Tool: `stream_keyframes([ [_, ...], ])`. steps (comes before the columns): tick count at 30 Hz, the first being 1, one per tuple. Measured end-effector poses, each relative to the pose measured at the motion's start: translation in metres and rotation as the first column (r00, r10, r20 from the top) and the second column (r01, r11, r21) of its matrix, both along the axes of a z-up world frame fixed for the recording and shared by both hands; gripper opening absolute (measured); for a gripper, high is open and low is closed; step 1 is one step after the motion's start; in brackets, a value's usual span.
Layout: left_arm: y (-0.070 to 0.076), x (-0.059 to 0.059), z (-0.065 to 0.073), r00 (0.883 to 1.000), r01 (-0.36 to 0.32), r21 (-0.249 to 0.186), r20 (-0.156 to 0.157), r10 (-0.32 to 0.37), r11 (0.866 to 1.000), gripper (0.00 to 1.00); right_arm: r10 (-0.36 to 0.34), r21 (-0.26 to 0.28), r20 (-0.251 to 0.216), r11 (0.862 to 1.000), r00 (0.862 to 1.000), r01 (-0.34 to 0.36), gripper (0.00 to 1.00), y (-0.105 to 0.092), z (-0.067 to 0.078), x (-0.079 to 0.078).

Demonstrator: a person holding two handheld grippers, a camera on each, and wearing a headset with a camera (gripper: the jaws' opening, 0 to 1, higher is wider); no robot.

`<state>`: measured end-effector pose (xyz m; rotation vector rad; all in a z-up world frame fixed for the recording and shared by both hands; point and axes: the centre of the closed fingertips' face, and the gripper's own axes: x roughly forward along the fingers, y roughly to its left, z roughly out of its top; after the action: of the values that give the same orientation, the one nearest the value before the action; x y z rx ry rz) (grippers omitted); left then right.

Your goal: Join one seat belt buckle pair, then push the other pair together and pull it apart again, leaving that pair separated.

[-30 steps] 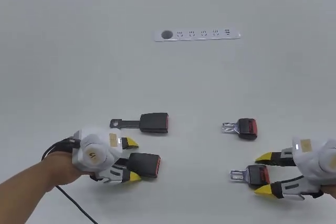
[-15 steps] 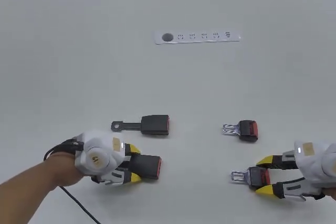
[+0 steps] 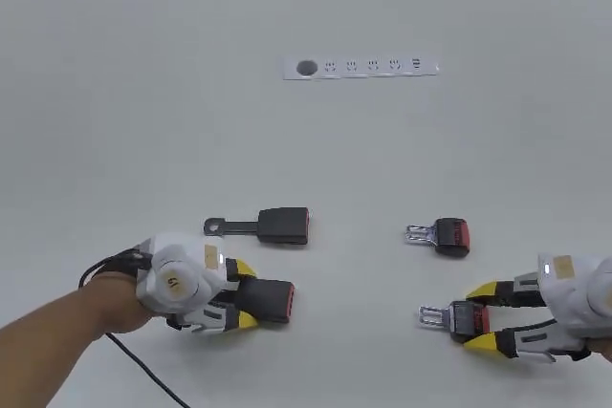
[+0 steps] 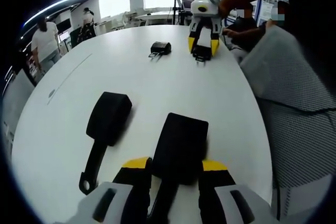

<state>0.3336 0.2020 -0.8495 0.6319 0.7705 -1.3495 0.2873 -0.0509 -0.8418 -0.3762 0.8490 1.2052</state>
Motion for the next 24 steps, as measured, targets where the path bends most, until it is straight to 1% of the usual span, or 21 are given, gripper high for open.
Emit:
stream_keyframes([
  [2, 0.000, 0.000, 0.000, 1.000, -0.001, 0.002, -0.002, 0.001, 1.000, 0.36, -0.006, 0.010, -0.002, 1.000, 1.000, 0.006, 0.35, 0.005, 0.001, 0.001],
  [3, 0.000, 0.000, 0.000, 1.000, -0.003, 0.003, -0.003, 0.003, 1.000, 0.36, -0.001, 0.014, 0.004, 1.000, 1.000, 0.001, 0.35, 0.007, 0.001, 0.002],
  [7, 0.000, 0.000, -0.001, 1.000, -0.007, 0.007, -0.006, 0.007, 1.000, 0.36, 0.004, 0.020, 0.002, 1.000, 1.000, -0.004, 0.35, 0.014, -0.001, 0.005],
  [11, 0.000, 0.000, 0.000, 1.000, -0.018, 0.008, -0.009, 0.018, 1.000, 0.36, 0.022, 0.031, 0.010, 0.999, 1.000, -0.022, 0.35, 0.027, -0.003, 0.009],
  [14, 0.000, 0.000, 0.000, 1.000, -0.022, 0.017, -0.011, 0.022, 1.000, 0.36, 0.030, 0.045, 0.018, 0.999, 0.999, -0.031, 0.35, 0.039, -0.004, 0.012],
  [20, 0.000, 0.000, 0.000, 0.999, -0.035, 0.021, -0.014, 0.035, 0.999, 0.36, 0.042, 0.064, 0.035, 0.997, 0.999, -0.044, 0.35, 0.060, -0.005, 0.012],
  [24, -0.001, 0.000, -0.001, 0.999, -0.038, 0.027, -0.015, 0.038, 0.999, 0.36, 0.040, 0.068, 0.037, 0.997, 0.999, -0.042, 0.35, 0.073, -0.006, 0.013],
])
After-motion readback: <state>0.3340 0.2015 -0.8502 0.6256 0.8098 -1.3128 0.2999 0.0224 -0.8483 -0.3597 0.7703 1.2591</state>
